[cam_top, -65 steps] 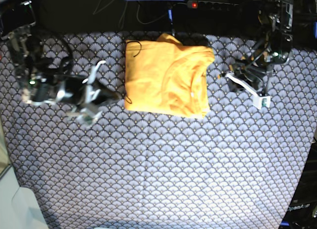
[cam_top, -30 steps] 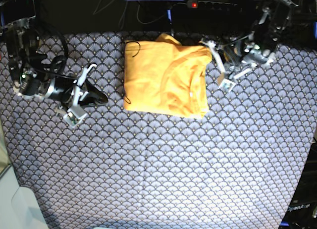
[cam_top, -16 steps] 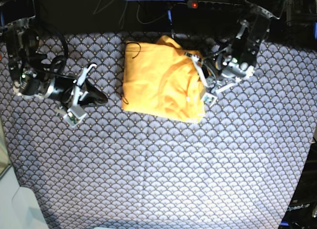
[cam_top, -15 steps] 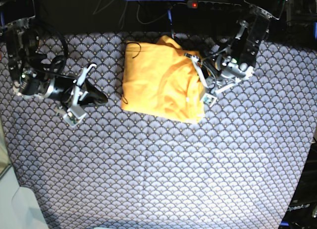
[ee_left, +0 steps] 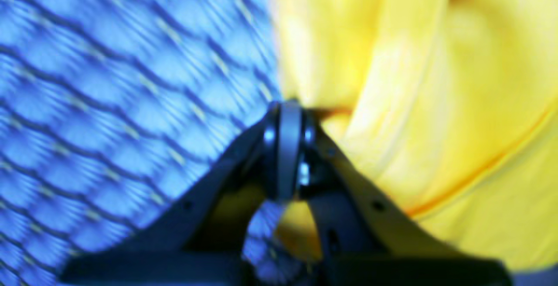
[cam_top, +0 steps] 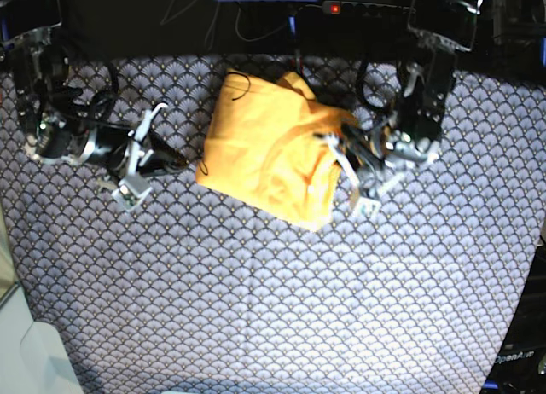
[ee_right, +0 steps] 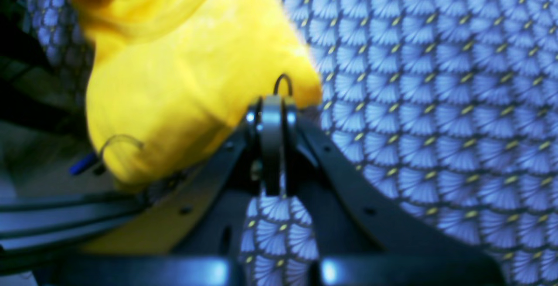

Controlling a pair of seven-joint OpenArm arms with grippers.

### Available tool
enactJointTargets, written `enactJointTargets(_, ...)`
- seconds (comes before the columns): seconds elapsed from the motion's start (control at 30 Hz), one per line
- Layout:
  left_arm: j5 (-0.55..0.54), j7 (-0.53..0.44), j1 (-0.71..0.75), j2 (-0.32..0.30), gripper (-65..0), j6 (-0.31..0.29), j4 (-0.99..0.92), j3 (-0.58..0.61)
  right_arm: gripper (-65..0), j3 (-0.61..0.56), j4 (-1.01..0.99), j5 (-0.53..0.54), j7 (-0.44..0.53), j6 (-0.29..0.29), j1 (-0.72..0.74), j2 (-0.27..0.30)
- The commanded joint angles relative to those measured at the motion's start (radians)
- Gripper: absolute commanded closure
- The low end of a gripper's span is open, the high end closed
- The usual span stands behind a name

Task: Fold the T-shirt properly
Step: 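Grasp the shirt's edge with the left gripper and tug it, then push the folded bundle's sides inward with both grippers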

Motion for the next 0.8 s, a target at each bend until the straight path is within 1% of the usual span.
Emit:
enactJointTargets(0.0,-0.005,-0.003,-0.021,-0.004,0.0,-0.004,0.023,-0.030,0.0,0.008,0.014,0.020,0.029,0.007,0.016,0.014)
enactJointTargets(0.07,-0.011,0.025,-0.036,-0.005,0.0,-0.008,0.040,-0.083,0.0,0.008,0.014,0.020,0.027,0.007,0.018,0.019)
enactJointTargets(0.13,-0.010,0.078,-0.041,-0.013,0.0,-0.012,0.083,-0.147,0.0,0.013,0.012,0.003,0.026,0.007,0.021,0.019)
enactJointTargets(0.17,-0.010,0.109,-0.041,-0.016,0.0,-0.012,0.110,-0.178,0.0,0.014,0.009,-0.017,0.026,0.007,0.024,0.019)
enactJointTargets(0.23,-0.013,0.166,-0.026,-0.050,0.0,-0.015,0.168,-0.222,0.0,0.014,0.009,-0.084,0.032,0.007,0.026,0.014)
enactJointTargets(0.27,-0.016,0.195,-0.016,-0.067,0.0,-0.016,0.196,-0.221,0.0,0.011,0.009,-0.123,0.034,0.007,0.027,0.008)
enactJointTargets(0.37,-0.038,0.272,0.014,-0.099,0.0,-0.068,0.244,-0.202,0.0,0.009,0.008,-0.210,0.034,0.007,0.056,-0.030)
enactJointTargets(0.47,-0.033,0.297,0.057,-0.099,0.0,-0.105,0.250,-0.199,0.0,0.014,0.008,-0.298,0.029,0.007,0.087,-0.073)
enactJointTargets(0.53,-0.033,0.297,0.082,-0.096,0.0,-0.122,0.247,-0.184,0.0,0.016,0.005,-0.351,0.026,0.007,0.115,-0.093)
enactJointTargets(0.57,-0.031,0.297,0.092,-0.096,0.0,-0.125,0.247,-0.168,0.0,0.014,-0.006,-0.377,0.026,0.007,0.125,-0.101)
enactJointTargets(0.67,-0.031,0.297,0.109,-0.097,0.0,-0.125,0.241,-0.113,0.0,0.016,-0.067,-0.443,0.026,0.007,0.167,-0.155)
enactJointTargets(0.77,-0.030,0.292,0.129,-0.088,0.0,-0.119,0.237,-0.072,0.0,0.014,-0.136,-0.489,0.034,0.007,0.191,-0.179)
